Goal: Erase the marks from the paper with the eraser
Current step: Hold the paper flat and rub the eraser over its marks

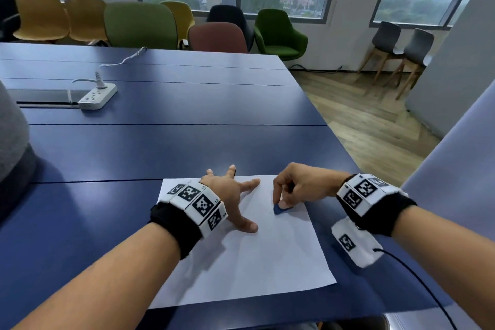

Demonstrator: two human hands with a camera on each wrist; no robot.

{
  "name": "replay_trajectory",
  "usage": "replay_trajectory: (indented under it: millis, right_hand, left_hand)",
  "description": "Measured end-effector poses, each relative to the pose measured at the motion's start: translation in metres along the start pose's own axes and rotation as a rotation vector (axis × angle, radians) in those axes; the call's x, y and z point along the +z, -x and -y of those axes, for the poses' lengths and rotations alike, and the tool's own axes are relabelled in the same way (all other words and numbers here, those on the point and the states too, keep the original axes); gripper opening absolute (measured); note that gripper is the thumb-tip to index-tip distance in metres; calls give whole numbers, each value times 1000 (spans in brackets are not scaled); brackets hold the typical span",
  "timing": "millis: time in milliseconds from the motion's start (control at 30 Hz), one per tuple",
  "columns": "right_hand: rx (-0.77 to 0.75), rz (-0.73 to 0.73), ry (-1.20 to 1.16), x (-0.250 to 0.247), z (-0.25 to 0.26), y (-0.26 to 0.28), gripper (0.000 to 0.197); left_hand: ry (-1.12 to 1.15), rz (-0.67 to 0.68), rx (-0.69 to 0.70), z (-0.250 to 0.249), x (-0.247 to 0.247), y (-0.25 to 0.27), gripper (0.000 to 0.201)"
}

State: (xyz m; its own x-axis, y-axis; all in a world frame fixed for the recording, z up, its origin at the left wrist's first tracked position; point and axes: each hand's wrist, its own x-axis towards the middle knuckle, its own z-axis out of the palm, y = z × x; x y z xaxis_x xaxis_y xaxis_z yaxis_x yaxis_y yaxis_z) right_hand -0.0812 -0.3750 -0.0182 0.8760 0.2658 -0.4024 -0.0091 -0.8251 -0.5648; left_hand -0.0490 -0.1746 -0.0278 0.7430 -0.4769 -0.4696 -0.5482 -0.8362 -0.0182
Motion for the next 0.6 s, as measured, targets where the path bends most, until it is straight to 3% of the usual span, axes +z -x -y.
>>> replay_trajectory:
  millis: [167, 333, 500, 600]
  right_hand:
    - [38, -194, -91, -4, -3, -13, 4]
    - [29, 24, -48, -4, 1, -1, 7]
    - [22, -266, -102, 4, 1, -6, 5]
    - [-8, -100, -58, 9, 2, 4, 3]
  left_hand:
    - [0, 3, -1, 1, -1, 0, 112]
    - [-4, 9, -2, 1, 0, -3, 113]
    - [-2, 12, -4, 1, -2, 0, 111]
    - [-5, 31, -8, 1, -3, -1, 112]
